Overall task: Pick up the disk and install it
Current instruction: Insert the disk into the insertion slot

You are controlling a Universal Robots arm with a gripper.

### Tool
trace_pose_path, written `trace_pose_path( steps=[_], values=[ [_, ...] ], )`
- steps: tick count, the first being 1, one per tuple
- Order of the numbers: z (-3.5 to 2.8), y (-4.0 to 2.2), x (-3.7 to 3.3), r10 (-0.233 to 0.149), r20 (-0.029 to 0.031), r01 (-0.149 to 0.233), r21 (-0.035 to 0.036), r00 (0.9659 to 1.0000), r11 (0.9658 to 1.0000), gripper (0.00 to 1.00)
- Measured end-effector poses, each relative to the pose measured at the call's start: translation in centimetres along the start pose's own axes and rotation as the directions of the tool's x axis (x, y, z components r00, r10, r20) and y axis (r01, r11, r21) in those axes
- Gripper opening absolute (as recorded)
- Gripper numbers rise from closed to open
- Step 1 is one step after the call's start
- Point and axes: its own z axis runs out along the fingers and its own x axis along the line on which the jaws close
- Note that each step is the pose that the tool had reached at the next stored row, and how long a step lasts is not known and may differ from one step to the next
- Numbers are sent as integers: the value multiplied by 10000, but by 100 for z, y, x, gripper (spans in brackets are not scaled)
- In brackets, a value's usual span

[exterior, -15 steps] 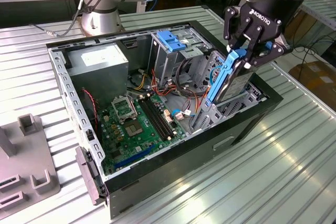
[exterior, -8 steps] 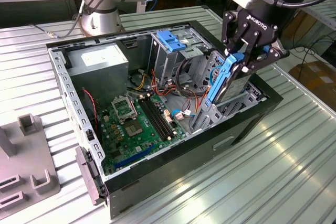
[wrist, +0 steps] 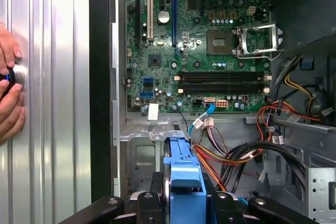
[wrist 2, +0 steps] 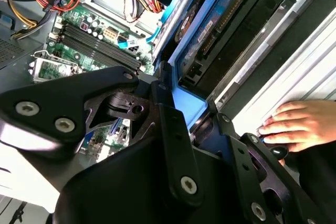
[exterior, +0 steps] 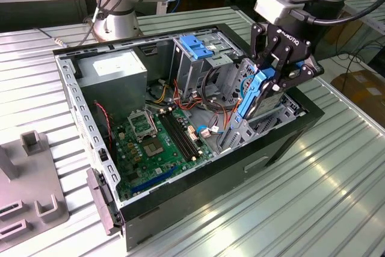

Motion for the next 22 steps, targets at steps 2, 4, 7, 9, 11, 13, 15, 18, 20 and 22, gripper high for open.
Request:
trace_pose_path(
  steps=[2, 4, 7, 9, 11, 13, 15, 18, 20, 22],
  values=[
    [54, 0, 0, 0, -1, 0, 0, 10000, 10000, 37],
    [89, 0, 0, 0, -1, 0, 0, 10000, 10000, 37],
    [149, 1, 0, 0, -2, 0, 0, 10000, 10000, 37],
    [182, 1, -1, -1, 0, 1, 0, 10000, 10000, 37],
    [210, 1, -1, 0, -3, 0, 0, 10000, 10000, 37],
    [213, 1, -1, 0, -1, 0, 0, 10000, 10000, 37],
    [214, 1, -1, -1, -2, 1, 0, 10000, 10000, 37],
    [215, 1, -1, -1, -2, 1, 0, 10000, 10000, 38],
    [217, 1, -1, -1, -2, 1, 0, 10000, 10000, 45],
    [219, 1, -1, -1, -2, 1, 0, 10000, 10000, 37]
  ],
)
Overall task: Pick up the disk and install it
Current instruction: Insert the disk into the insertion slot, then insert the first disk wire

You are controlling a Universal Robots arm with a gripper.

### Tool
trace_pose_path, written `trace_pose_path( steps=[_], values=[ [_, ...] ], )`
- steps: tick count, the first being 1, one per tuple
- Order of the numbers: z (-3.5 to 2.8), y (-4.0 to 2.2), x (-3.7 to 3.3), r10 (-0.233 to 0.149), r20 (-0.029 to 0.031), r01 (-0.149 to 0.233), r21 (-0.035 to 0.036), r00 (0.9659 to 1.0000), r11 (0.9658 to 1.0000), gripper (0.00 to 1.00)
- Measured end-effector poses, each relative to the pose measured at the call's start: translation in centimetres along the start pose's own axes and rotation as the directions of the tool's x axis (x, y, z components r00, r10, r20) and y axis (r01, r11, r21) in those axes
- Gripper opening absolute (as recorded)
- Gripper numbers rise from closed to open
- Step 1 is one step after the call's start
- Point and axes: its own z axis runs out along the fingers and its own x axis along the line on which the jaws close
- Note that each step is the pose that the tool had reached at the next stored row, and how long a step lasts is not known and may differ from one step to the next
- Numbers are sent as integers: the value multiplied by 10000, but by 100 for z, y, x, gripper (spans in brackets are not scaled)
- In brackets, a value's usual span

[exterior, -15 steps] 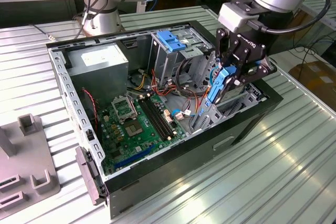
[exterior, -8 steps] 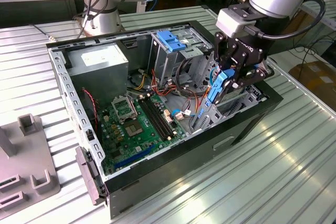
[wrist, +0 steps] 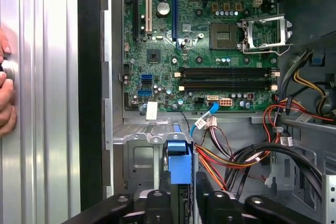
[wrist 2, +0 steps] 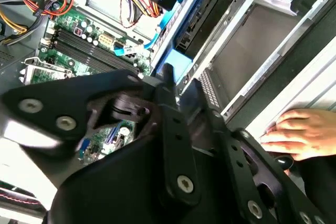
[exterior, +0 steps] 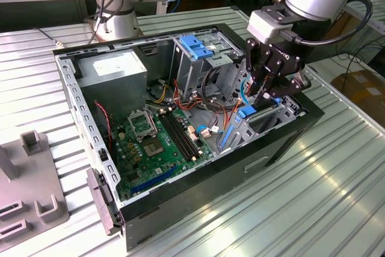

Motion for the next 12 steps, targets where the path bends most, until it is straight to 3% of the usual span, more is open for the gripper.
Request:
trace_pose_path(
  steps=[4, 12],
  values=[
    [2, 0, 0, 0, 1, 0, 0, 10000, 10000, 12],
    [14, 0, 0, 0, 0, 0, 0, 10000, 10000, 10]
  ],
)
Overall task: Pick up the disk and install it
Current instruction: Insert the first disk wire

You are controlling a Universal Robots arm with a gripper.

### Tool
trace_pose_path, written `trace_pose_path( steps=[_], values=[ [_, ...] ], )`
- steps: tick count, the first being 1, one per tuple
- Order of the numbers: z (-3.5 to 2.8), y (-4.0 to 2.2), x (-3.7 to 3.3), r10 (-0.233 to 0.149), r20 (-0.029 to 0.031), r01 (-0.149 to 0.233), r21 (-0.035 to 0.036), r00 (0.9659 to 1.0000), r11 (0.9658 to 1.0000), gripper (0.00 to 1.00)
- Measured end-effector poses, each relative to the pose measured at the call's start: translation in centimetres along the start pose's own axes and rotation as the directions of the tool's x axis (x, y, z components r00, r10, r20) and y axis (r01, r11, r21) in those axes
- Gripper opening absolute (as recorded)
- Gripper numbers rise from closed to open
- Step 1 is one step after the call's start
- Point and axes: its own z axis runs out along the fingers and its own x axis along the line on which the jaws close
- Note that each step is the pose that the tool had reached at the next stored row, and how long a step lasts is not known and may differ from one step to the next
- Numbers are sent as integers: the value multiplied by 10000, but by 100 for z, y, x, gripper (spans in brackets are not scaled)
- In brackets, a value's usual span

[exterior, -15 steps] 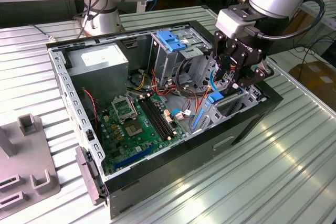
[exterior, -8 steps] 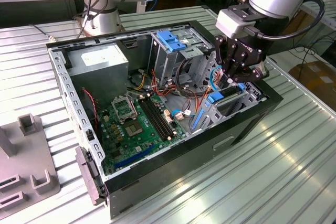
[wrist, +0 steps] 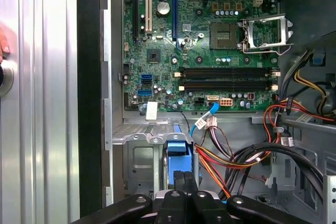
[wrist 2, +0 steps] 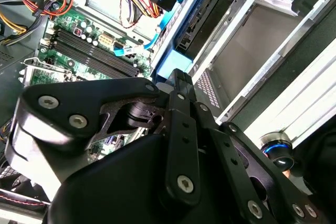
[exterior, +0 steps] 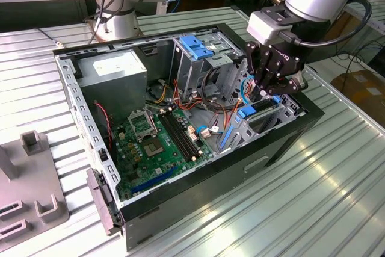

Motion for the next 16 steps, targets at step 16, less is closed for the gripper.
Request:
trace_pose_path(
  steps=[16],
  values=[
    [7, -367, -2, -48, 0, 48, 0, 10000, 10000, 10]
  ],
)
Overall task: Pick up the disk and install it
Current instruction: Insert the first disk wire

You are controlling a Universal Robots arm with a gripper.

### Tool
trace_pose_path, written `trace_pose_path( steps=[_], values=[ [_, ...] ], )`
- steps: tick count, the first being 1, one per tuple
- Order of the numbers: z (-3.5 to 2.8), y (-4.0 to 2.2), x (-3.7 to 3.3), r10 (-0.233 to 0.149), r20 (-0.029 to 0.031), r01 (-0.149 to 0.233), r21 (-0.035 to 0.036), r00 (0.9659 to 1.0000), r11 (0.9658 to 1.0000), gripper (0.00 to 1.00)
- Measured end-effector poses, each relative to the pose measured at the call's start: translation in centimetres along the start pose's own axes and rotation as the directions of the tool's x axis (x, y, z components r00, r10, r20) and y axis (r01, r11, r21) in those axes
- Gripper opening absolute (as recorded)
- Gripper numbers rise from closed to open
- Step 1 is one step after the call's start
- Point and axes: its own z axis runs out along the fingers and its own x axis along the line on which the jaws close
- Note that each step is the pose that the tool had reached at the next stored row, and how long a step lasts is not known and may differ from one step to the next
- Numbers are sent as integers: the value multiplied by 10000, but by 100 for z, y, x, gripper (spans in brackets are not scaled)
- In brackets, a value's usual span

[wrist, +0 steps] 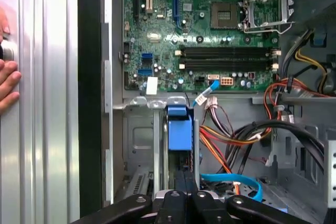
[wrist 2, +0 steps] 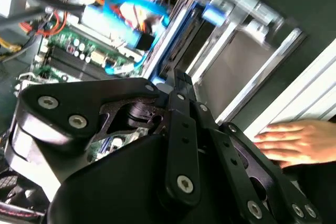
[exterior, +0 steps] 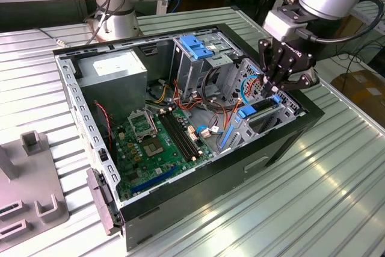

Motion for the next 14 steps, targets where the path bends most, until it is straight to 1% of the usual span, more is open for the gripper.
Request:
trace_pose_path(
  steps=[1, 2, 3, 6, 9, 11, 13, 14],
  values=[
    [0, -31, 0, -3, 0, 3, 0, 10000, 10000, 10],
    [0, -47, 0, -12, -1, 12, 0, 10000, 10000, 10],
    [0, -64, -1, -101, 0, 101, 0, 9999, 9999, 10],
    [-2, -80, 0, -490, 2, 490, -1, 9988, 9988, 10],
    [-8, -107, 0, -759, 5, 759, -10, 9971, 9971, 10],
    [-8, -141, 0, -840, 5, 840, -10, 9965, 9965, 10],
    [-8, -200, 0, -961, 7, 961, -9, 9954, 9954, 10],
    [-8, -212, 0, -1052, 13, 1052, -9, 9945, 9945, 10]
  ],
)
